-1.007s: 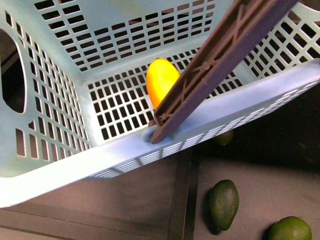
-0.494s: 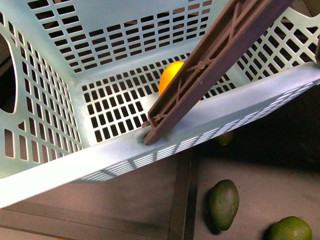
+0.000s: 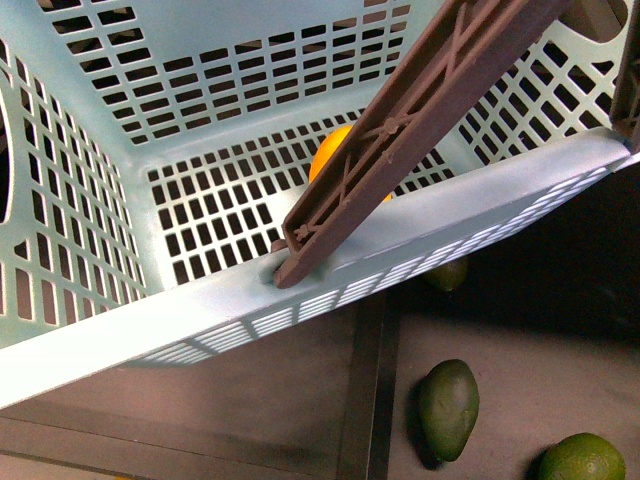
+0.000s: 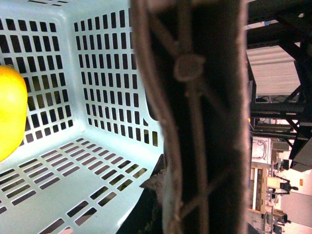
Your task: Pick mango and avocado into basket
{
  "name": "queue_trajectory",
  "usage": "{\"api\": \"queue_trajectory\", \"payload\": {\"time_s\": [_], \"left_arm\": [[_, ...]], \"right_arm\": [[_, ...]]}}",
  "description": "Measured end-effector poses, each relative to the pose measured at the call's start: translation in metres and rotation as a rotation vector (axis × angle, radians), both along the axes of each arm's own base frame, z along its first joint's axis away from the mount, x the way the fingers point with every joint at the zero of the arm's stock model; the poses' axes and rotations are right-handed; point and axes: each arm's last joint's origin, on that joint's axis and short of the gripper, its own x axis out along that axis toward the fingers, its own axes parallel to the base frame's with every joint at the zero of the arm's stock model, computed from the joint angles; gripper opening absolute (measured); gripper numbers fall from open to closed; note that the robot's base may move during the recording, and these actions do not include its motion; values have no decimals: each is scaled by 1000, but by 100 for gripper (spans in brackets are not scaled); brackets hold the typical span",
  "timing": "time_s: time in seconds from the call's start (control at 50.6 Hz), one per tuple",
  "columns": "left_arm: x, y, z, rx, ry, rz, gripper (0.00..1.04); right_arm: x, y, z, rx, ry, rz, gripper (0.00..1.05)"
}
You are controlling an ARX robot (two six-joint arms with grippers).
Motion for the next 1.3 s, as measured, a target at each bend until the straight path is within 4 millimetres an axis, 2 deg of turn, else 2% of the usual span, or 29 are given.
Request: {"api": "queue_trajectory", "payload": {"time_s": [0.158, 0.395, 1.303], "left_arm": [[0, 0, 0, -1, 1, -3, 5], [0, 0, 0, 0, 0, -1, 5], [0, 0, 0, -1, 1, -1, 5]], "right_arm": [[13, -7, -20, 10, 28, -3, 96], [28, -6, -34, 36, 51, -4, 96], [31, -13, -60, 57, 130, -49, 96]]}}
